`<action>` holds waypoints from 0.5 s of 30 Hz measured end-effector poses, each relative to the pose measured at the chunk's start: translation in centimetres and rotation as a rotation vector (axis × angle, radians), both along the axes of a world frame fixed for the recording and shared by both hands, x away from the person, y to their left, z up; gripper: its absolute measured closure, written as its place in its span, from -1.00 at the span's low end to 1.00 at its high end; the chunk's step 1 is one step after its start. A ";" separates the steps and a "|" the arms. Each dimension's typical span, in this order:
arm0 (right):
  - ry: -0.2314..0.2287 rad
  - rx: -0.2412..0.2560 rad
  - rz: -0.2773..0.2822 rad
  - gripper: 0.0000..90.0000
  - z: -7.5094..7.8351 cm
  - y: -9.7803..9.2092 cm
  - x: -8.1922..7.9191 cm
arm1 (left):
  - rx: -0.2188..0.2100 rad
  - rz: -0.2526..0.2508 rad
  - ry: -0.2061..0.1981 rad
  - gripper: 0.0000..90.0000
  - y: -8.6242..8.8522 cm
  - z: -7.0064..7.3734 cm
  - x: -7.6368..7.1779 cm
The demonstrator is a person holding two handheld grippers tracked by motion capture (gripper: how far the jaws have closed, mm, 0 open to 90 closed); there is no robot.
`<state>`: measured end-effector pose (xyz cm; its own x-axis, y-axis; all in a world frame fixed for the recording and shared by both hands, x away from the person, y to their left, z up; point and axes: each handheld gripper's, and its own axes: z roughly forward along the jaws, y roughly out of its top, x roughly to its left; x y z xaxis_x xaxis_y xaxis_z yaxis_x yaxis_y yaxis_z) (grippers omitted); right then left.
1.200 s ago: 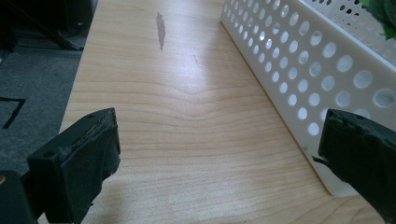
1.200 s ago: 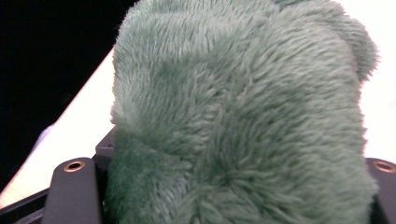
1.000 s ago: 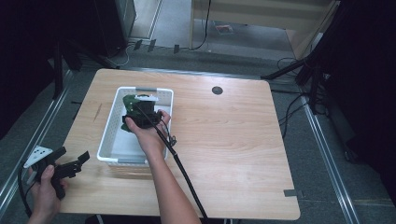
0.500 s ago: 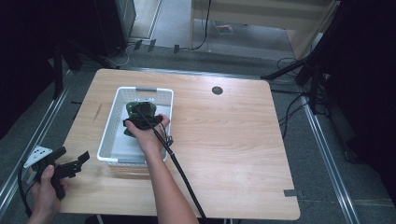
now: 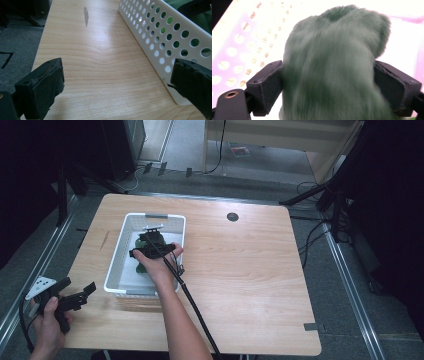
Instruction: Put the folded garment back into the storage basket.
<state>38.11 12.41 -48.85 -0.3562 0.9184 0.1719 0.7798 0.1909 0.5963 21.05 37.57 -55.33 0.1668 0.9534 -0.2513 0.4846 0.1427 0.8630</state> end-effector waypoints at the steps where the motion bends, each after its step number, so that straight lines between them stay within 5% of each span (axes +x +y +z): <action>1: 0.004 0.002 -0.002 -0.70 0.1 0.0 0.0 | 0.001 0.000 0.000 -1.00 0.0 0.0 0.0; 7: -0.003 0.020 -0.001 -0.75 0.4 -0.2 0.0 | -0.001 0.001 -0.001 -1.00 0.0 0.0 0.0; 10: -0.045 0.082 0.018 -0.83 1.4 -0.5 -0.4 | -0.002 0.002 -0.001 -1.00 0.0 0.0 0.0; 15: -0.087 0.101 0.015 -0.85 2.7 -0.9 -0.8 | -0.002 0.001 -0.001 -1.00 0.0 0.0 0.0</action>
